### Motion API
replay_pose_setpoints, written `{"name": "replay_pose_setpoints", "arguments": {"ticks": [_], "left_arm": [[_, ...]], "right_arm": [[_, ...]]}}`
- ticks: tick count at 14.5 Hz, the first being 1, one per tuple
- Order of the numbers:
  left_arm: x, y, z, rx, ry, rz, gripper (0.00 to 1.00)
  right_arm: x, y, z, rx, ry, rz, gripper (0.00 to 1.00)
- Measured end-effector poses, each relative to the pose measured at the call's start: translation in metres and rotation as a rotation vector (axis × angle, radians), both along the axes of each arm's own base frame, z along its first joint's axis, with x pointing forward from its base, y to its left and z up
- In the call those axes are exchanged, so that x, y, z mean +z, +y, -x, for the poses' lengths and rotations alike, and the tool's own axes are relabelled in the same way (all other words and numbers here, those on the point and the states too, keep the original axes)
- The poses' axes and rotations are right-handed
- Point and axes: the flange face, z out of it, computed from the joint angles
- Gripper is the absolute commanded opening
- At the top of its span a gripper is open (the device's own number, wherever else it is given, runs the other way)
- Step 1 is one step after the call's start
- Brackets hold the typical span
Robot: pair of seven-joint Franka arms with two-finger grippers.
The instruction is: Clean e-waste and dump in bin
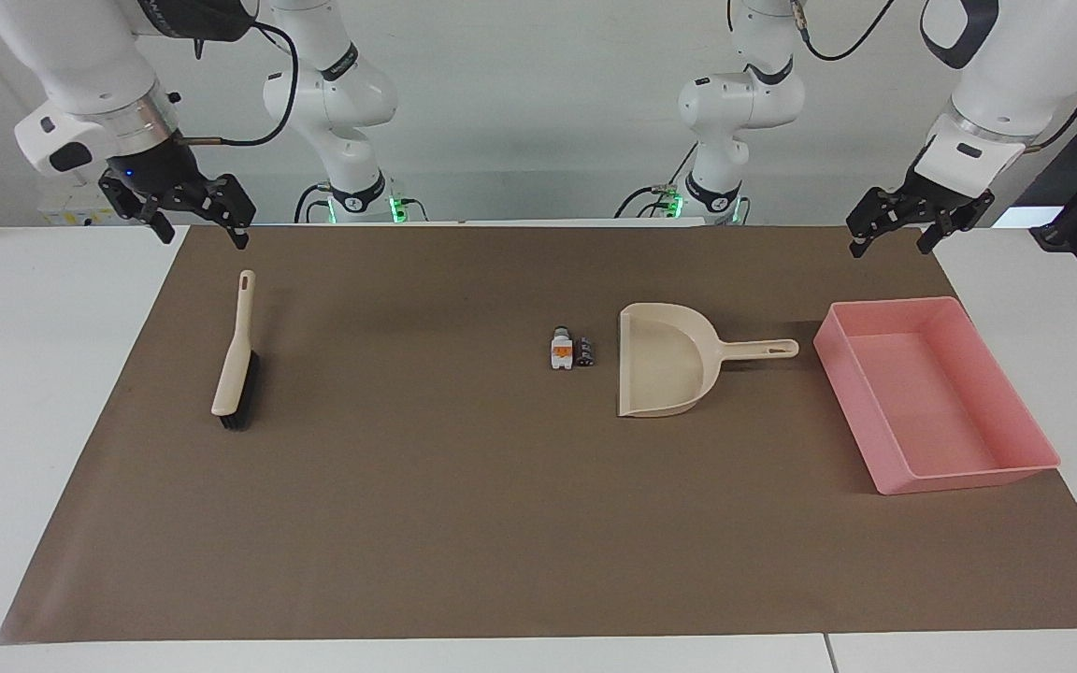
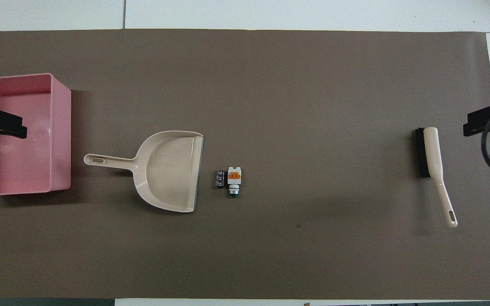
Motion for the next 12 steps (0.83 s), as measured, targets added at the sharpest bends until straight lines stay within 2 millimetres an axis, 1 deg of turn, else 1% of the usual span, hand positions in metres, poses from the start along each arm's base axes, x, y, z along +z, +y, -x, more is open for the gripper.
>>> {"name": "replay_pose_setpoints", "arguments": {"ticks": [6,8,9,10,12], "left_arm": [[0.0,-0.002,0.0,-0.005,-0.003,0.0,0.99],[0.0,-0.002,0.0,-0.005,-0.003,0.0,0.99],[0.0,-0.002,0.0,-0.005,-0.003,0.0,0.99],[0.0,-0.002,0.0,-0.005,-0.003,0.0,0.99],[0.0,-0.002,0.0,-0.005,-0.004,0.0,0.99]], "right_arm": [[0.0,0.0,0.0,0.0,0.001,0.0,0.99],[-0.005,-0.004,0.001,-0.007,0.01,0.0,0.99],[-0.01,-0.011,0.002,-0.02,0.016,0.0,0.99],[-0.016,-0.026,0.003,-0.029,0.015,-0.001,0.99],[-0.04,-0.066,0.012,-0.002,0.016,-0.01,0.99]]}}
